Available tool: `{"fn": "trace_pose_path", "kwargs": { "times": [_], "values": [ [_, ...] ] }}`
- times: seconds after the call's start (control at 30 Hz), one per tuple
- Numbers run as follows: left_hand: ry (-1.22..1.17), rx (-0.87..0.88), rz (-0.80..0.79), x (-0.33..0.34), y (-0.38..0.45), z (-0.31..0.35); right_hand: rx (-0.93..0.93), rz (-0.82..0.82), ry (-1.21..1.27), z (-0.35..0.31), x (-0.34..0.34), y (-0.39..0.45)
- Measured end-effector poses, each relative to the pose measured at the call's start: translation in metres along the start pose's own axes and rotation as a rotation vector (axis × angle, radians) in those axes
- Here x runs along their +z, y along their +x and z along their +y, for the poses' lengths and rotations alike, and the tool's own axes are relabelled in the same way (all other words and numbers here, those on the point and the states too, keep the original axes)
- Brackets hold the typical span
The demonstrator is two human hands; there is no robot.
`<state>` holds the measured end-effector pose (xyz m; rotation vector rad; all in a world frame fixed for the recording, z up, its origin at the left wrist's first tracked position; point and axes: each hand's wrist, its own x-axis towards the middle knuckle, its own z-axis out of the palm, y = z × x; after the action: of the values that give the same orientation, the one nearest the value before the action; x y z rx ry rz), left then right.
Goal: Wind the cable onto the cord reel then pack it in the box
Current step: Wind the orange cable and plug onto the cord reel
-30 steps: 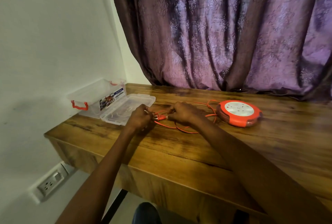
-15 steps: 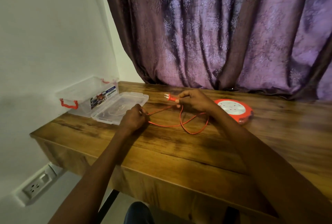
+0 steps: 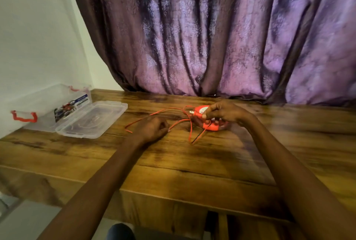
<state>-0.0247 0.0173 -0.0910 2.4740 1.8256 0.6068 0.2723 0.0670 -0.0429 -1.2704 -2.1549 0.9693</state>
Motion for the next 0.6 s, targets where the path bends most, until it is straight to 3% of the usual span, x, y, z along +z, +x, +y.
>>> {"fn": "trace_pose_path", "kwargs": {
  "times": [0.17, 0.27, 0.43, 0.53, 0.6],
  "values": [
    [-0.017, -0.073, 0.039, -0.001, 0.008, 0.008, -0.006, -0.038, -0.178, 0.014, -0.003, -0.011],
    [-0.133, -0.139, 0.147, -0.001, 0.006, 0.007, -0.013, -0.039, -0.379, 0.009, 0.007, -0.009],
    [-0.012, -0.103, 0.295, -0.008, 0.01, 0.009, 0.084, 0.169, -0.665, -0.007, 0.04, -0.001],
    [-0.039, -0.099, 0.257, -0.014, 0.013, 0.009, 0.075, 0.282, -0.649, -0.012, 0.058, 0.004],
    [-0.066, -0.112, 0.223, -0.017, 0.011, 0.01, 0.031, 0.203, -0.527, -0.011, 0.06, 0.007]
  ]
}}
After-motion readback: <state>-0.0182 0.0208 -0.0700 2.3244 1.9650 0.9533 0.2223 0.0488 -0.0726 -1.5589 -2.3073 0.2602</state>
